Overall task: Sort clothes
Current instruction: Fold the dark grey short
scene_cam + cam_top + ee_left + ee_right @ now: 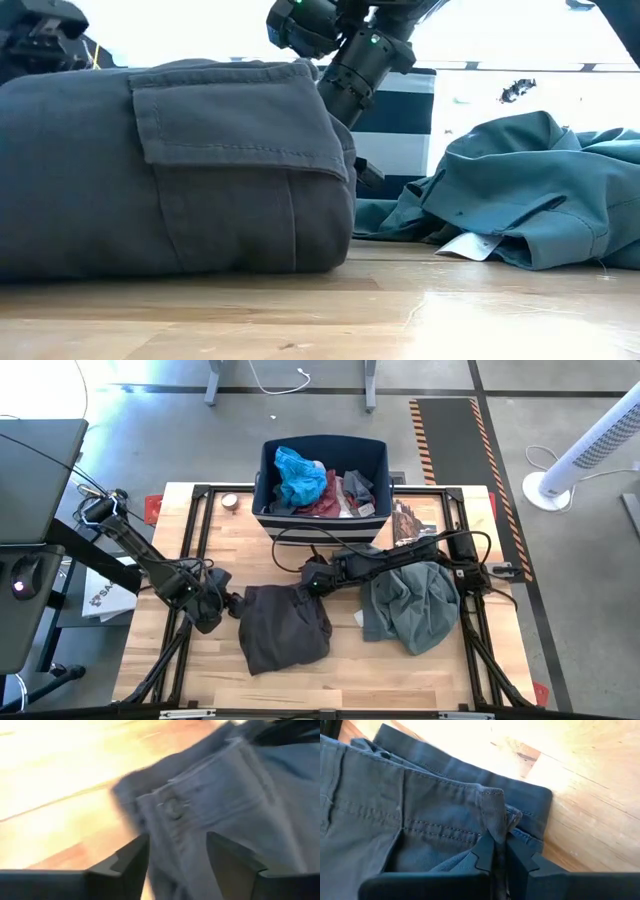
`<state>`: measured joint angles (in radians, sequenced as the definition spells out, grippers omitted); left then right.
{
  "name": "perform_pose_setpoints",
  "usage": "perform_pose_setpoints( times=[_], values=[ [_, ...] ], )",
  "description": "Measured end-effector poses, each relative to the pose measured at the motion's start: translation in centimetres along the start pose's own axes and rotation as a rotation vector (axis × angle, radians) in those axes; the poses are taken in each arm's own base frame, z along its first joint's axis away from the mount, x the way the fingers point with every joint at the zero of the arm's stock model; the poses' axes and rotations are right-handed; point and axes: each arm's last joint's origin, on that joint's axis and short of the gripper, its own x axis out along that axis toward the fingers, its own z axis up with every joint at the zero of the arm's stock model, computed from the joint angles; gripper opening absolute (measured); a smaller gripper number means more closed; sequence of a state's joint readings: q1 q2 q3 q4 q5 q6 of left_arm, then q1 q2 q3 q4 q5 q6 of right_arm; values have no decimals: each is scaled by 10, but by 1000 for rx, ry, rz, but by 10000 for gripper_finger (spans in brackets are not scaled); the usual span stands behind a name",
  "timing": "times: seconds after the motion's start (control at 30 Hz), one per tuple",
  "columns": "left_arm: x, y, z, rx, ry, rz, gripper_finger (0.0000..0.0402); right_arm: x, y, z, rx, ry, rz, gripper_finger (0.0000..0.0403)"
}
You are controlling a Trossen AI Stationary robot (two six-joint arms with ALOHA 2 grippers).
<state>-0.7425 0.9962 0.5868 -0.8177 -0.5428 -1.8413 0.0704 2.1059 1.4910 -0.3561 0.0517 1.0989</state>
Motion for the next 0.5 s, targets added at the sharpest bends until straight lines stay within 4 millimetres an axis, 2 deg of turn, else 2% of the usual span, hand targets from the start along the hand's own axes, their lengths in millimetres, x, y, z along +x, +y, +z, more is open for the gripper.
perform_pose_setpoints(
  times=[0.2,0.5],
  values=[
    [-6,0,-6,-75,86,16,230,0,0,0,-6,-1,1,17],
    [-6,3,-11,-127,133,54,244,0,-1,2,-2,-4,0,17]
  ],
)
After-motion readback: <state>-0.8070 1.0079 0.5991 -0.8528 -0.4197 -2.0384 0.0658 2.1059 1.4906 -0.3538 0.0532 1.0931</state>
